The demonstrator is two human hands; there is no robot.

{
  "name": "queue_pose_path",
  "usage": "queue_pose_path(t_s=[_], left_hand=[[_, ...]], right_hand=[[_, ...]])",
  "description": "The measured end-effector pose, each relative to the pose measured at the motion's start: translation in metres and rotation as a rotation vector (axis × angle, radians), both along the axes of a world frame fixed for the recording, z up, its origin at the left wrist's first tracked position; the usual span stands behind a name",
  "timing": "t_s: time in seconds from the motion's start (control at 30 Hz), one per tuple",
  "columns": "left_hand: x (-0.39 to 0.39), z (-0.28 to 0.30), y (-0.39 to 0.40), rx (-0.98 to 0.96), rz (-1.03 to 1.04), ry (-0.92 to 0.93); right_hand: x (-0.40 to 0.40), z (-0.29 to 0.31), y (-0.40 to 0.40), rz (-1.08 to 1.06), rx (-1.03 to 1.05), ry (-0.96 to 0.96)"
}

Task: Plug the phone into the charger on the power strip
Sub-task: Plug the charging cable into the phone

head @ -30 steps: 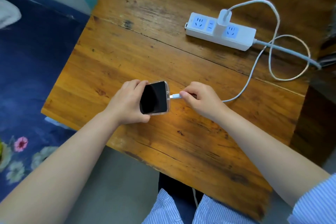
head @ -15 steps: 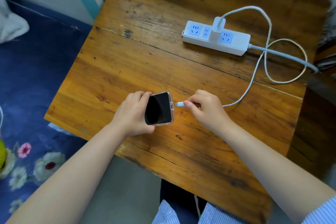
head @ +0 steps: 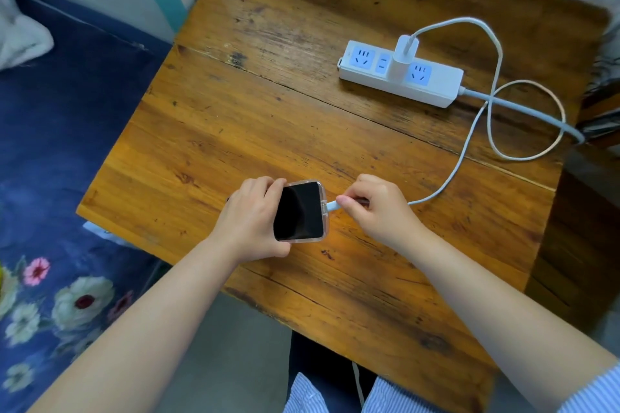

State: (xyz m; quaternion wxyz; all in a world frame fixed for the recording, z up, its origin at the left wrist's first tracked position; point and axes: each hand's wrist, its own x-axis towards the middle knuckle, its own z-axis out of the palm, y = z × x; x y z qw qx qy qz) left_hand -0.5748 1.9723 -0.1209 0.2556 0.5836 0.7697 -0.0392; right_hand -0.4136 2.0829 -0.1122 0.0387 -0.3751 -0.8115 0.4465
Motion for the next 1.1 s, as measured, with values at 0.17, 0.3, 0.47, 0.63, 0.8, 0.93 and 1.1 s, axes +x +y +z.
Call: queue_pose_path(t_s=[0.17, 0.3, 0.47, 0.63, 0.8, 0.93, 1.1], left_hand=[[0.002, 0.0, 0.001, 0.016, 0.023, -0.004], [0.003, -0.001, 0.003, 0.029, 0.029, -0.009], [0.001, -0.001, 0.004, 0.036, 0.003, 0.023], [-0.004, -0.001, 0.007, 0.041, -0.031, 0.043], [-0.008, -0.003, 0.009, 0.02, -0.043, 0.07], [-0.014, -0.003, 0.011, -0.005, -0.052, 0.096], [-0.038, 0.0, 0.021, -0.114, -0.075, 0.162]], right_hand=[[-0.001, -0.003, -0.004, -0.092, -0.002, 0.041], [0.0, -0.006, -0.008, -0.148, -0.015, 0.066], [0.001, -0.009, -0.014, -0.151, -0.025, 0.069], [-0.003, -0.011, -0.018, -0.173, 0.001, 0.078], [-0.008, -0.017, -0.019, -0.164, 0.01, 0.068], [-0.013, -0.024, -0.016, -0.124, 0.008, 0.034], [-0.029, -0.028, -0.004, 0.081, -0.001, -0.048]])
